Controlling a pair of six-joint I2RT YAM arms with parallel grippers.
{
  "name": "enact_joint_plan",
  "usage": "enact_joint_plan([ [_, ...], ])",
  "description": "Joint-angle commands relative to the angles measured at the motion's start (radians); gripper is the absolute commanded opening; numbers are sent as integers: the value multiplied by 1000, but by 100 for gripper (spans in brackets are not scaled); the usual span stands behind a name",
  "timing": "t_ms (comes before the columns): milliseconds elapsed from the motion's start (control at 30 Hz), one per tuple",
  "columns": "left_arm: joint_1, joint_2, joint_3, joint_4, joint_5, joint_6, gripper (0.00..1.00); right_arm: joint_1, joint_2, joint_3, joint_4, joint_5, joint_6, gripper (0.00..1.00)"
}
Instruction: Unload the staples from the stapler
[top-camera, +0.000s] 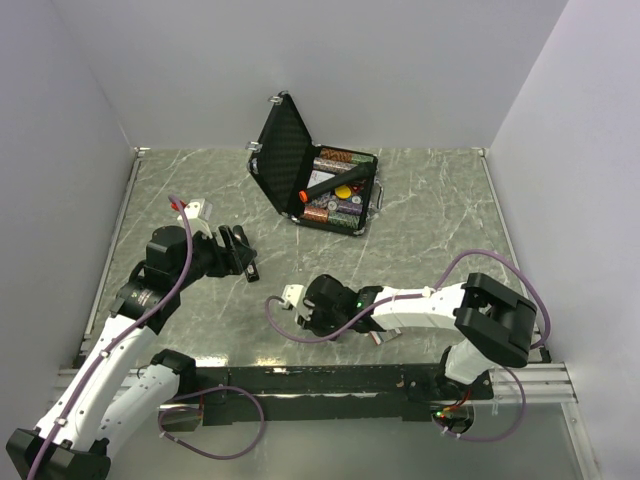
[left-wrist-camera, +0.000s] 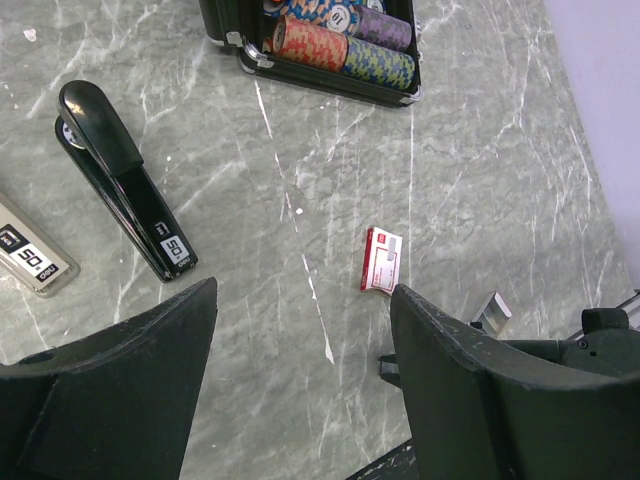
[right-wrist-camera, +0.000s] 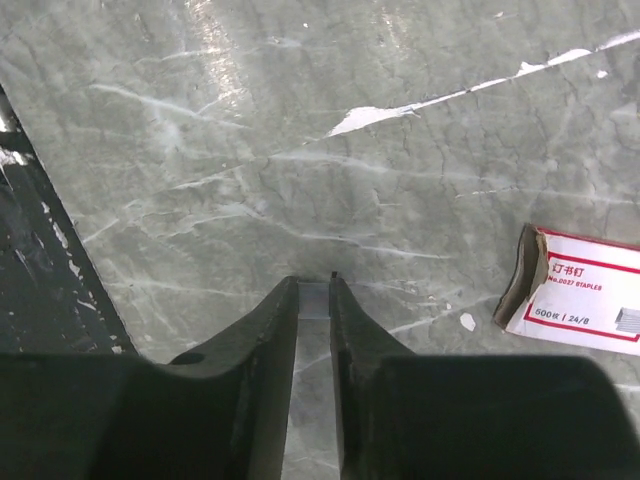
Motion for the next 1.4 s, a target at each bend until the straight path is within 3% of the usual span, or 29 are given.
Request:
enact_joint_plan([
  [0, 4, 1, -1, 42, 14, 3, 75, -4, 4, 10, -1, 57, 68, 22],
  [267, 4, 2, -1, 42, 13, 4, 75, 1, -33, 71, -116, 169, 158, 13],
  [500, 6, 2, -1, 41, 13, 3, 75, -2, -157, 102, -266, 276, 317, 12],
  [967, 6, 5, -1, 47, 25, 3, 75, -103, -538, -134, -412, 373, 646, 12],
  [1367, 7, 11, -3, 47, 31, 3, 75, -142, -568, -177, -519, 467, 854, 15],
])
